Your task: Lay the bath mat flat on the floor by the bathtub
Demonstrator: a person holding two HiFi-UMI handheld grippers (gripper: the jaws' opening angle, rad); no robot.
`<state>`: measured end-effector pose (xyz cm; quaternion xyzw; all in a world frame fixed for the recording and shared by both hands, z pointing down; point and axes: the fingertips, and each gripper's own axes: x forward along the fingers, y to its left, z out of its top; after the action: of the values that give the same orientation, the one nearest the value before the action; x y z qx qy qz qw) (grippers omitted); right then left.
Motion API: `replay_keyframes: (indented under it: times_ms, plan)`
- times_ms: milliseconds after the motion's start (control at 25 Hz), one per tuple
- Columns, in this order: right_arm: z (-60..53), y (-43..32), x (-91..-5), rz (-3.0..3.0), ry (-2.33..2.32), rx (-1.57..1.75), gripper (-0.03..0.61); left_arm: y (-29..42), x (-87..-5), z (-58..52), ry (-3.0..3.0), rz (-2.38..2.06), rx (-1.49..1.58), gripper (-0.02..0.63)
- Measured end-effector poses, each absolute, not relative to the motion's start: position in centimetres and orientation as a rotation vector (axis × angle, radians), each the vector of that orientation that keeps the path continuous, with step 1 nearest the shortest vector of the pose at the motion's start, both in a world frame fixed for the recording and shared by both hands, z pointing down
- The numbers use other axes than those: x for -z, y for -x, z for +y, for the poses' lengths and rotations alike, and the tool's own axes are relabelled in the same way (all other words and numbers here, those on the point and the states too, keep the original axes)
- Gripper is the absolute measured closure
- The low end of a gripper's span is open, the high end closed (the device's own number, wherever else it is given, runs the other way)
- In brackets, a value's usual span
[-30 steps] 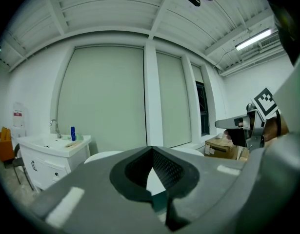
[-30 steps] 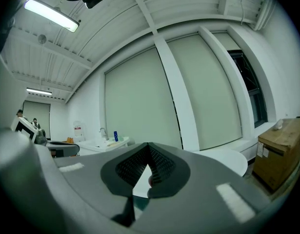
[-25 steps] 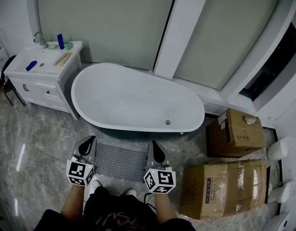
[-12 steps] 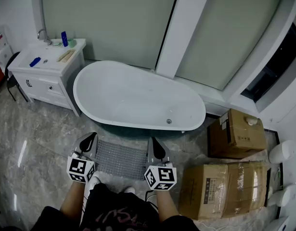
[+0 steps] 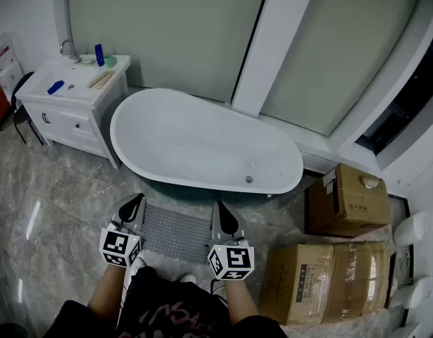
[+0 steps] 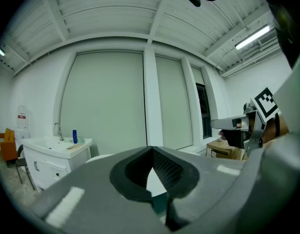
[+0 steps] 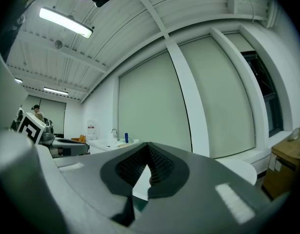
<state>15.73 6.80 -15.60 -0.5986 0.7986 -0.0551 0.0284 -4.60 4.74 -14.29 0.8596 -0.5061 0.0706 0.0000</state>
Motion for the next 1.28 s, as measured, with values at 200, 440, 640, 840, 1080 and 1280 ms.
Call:
replay_keyframes:
  times_ms: [200,440,640,840,1080,1280]
  plan:
    - [6.5,-15.4,15.4,2.475,1.827,0.173,0.560,4.1,13.8,4.6,-2.703,-1.570,-0.251,0.612]
    - [6.2,-16.0,15.4,2.442,1.844,0.189,0.558,4.0,13.9,4.3,-2.699,-1.564,-0.248,0.612]
    - [6.0,-16.2,15.4,2.442,1.842,0.185,0.558,3.8,13.5,4.2,-2.705,-1.560,-0.248,0.612]
    - [5.9,-16.1,15.0,2.450,1.840,0.191,0.558,4.0,13.4,4.0,-2.700,-1.563,-0.241,0.612]
    - [5.8,-15.8,14.7,2.454,1.820,0.209,0.557,4.2,13.0,4.0,-2.692,-1.557,-0.247,0.612]
    - [5.7,-16.1,14.6,2.450,1.820,0.220,0.557,4.4,13.0,3.9,-2.689,-1.571,-0.255,0.612]
